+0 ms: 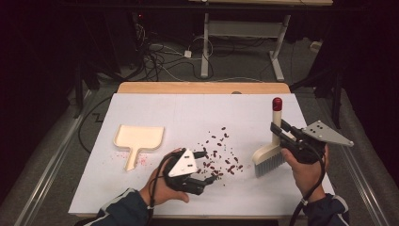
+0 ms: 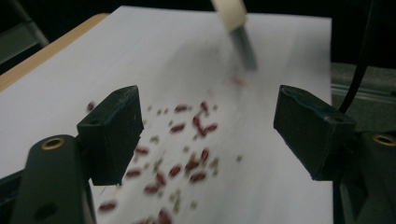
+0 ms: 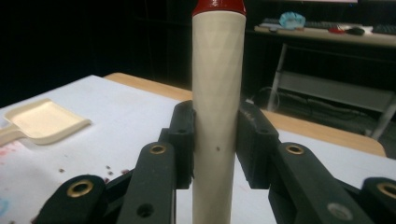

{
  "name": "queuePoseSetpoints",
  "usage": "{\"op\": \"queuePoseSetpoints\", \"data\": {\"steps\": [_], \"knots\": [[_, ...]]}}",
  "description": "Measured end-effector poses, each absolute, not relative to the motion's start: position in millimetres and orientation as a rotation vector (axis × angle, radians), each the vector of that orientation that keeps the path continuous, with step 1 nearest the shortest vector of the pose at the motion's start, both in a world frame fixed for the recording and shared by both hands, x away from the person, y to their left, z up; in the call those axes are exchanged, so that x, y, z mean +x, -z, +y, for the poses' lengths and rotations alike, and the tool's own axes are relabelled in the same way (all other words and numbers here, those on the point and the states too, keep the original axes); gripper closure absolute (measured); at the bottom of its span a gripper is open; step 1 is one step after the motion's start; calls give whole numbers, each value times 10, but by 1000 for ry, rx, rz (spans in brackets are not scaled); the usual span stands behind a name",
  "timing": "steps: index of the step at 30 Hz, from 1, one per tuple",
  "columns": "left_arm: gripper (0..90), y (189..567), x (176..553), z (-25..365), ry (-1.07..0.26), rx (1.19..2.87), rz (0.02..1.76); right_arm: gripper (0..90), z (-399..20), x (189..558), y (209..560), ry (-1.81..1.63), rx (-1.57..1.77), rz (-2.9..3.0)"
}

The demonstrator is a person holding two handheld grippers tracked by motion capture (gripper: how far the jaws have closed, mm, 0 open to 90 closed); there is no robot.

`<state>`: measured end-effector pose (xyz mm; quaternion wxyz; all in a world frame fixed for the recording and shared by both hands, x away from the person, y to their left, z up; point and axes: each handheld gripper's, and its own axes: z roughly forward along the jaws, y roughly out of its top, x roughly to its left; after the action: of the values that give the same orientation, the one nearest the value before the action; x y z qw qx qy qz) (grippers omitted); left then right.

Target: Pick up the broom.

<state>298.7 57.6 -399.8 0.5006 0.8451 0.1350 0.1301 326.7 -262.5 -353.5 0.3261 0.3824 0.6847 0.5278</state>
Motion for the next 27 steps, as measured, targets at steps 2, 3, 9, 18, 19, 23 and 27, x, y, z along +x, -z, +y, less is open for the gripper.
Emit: {"op": "queuePoseSetpoints", "data": {"steps": [2, 3, 9, 18, 19, 23, 27], "knots": [[254, 3979, 3036, 391, -295, 2033, 327, 702, -2484, 3216, 3518, -1385, 974, 1808], [254, 3980, 3055, 340, -283, 2025, 327, 702, -2421, 3187, 3519, -1390, 970, 1803], [323, 4027, 3164, 80, -250, 2005, 369, 701, -2141, 3078, 3524, -1416, 904, 1818], [513, 4097, 3270, 84, -226, 1991, 395, 701, -1895, 2958, 3528, -1424, 841, 1838], [567, 4097, 3270, 84, -226, 1991, 395, 700, -1884, 2944, 3526, -1428, 835, 1829], [634, 4082, 3293, 154, -266, 2003, 409, 699, -1877, 2914, 3505, -1435, 826, 1829], [657, 4057, 3342, 237, -280, 2036, 397, 698, -1898, 2916, 3496, -1459, 832, 1853]]}}
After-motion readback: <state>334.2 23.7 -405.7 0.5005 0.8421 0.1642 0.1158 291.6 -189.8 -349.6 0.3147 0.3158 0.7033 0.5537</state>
